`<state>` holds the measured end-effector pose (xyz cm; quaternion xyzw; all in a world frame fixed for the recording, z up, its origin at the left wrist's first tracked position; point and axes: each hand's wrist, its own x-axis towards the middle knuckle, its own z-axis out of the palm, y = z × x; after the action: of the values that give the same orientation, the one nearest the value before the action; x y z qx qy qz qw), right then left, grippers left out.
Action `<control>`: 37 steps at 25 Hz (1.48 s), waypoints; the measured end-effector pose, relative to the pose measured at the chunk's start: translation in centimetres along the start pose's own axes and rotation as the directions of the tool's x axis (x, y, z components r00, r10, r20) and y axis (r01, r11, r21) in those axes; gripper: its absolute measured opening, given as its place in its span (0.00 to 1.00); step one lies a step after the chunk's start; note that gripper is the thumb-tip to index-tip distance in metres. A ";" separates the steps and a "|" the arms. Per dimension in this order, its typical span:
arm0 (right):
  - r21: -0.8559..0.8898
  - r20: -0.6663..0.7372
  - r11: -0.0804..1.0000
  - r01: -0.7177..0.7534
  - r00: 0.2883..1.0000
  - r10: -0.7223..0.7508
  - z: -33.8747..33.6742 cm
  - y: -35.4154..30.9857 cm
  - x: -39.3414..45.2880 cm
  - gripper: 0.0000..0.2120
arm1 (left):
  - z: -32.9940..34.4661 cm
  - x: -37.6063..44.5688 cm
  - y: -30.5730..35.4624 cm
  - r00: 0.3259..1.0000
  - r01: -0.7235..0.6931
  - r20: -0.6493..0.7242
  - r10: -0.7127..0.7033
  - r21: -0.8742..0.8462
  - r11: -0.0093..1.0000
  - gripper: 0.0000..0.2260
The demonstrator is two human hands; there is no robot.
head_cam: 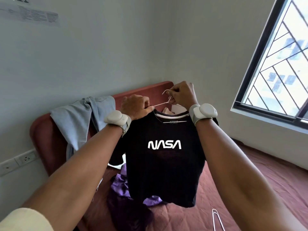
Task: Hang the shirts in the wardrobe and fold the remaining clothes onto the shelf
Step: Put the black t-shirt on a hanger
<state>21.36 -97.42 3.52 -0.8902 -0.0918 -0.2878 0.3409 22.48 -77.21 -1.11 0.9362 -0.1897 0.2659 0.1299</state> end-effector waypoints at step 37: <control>0.019 -0.402 0.203 0.979 0.194 -0.895 34.2 -75.6 1.1 0.36 | -60.8 -23.4 -39.6 0.505 0.862 -0.825 -0.255 0.467 0.196 0.09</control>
<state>10.44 -18.08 25.45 -0.5295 -0.6054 -0.5530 0.2177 -6.39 -14.21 30.56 0.7233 0.4051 0.5180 -0.2110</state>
